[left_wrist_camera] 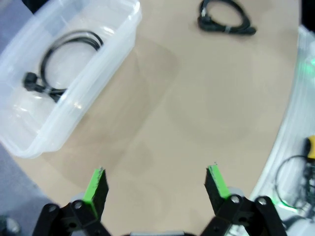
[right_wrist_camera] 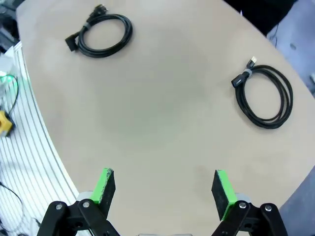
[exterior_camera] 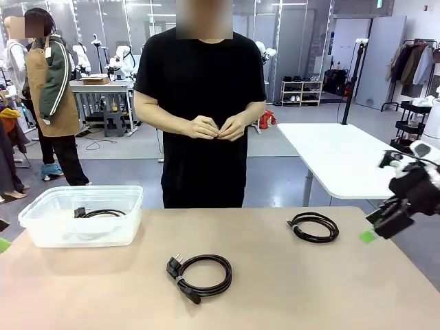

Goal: Organize and store the cables.
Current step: Place the Power Cable into the Organizing box.

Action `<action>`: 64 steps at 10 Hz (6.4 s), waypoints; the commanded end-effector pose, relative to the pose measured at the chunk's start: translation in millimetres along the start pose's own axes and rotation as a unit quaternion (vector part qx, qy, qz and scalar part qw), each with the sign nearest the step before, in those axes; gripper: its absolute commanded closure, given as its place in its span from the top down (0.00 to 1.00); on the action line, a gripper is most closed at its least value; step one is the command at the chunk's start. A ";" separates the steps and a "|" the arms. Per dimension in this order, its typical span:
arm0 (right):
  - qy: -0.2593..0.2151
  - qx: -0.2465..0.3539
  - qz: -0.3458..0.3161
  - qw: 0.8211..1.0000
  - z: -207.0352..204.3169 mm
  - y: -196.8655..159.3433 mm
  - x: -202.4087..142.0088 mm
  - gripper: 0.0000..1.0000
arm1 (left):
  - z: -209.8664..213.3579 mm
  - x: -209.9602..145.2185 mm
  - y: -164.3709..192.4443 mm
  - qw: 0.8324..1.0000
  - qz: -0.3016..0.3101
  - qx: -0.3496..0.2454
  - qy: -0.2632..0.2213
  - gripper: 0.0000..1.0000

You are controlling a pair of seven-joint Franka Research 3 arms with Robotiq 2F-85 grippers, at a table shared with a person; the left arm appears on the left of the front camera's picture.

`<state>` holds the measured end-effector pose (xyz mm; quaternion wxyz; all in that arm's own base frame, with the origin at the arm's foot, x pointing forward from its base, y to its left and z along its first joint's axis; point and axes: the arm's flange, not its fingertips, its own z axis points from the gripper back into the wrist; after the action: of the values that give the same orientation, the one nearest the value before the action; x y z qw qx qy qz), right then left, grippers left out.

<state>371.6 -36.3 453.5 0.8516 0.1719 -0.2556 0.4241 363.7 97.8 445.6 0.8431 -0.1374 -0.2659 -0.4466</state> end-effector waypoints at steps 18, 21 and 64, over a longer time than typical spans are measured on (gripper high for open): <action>-0.074 0.056 0.136 0.986 17.5 -31.0 -99.6 1.00 | -207.7 225.8 -198.7 0.983 0.133 0.081 0.097 1.00; -0.074 0.056 0.136 0.986 17.5 -31.0 -99.6 1.00 | -204.3 212.4 -203.2 0.984 0.128 0.064 0.111 1.00; -0.074 0.056 0.136 0.986 17.5 -31.0 -99.6 1.00 | -241.9 265.6 -211.5 0.824 0.520 0.184 0.129 0.00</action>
<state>339.0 -125.4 406.3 0.7578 0.2109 -0.3078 0.5352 401.1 -331.7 377.8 0.9839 -0.0336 -0.1136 0.1337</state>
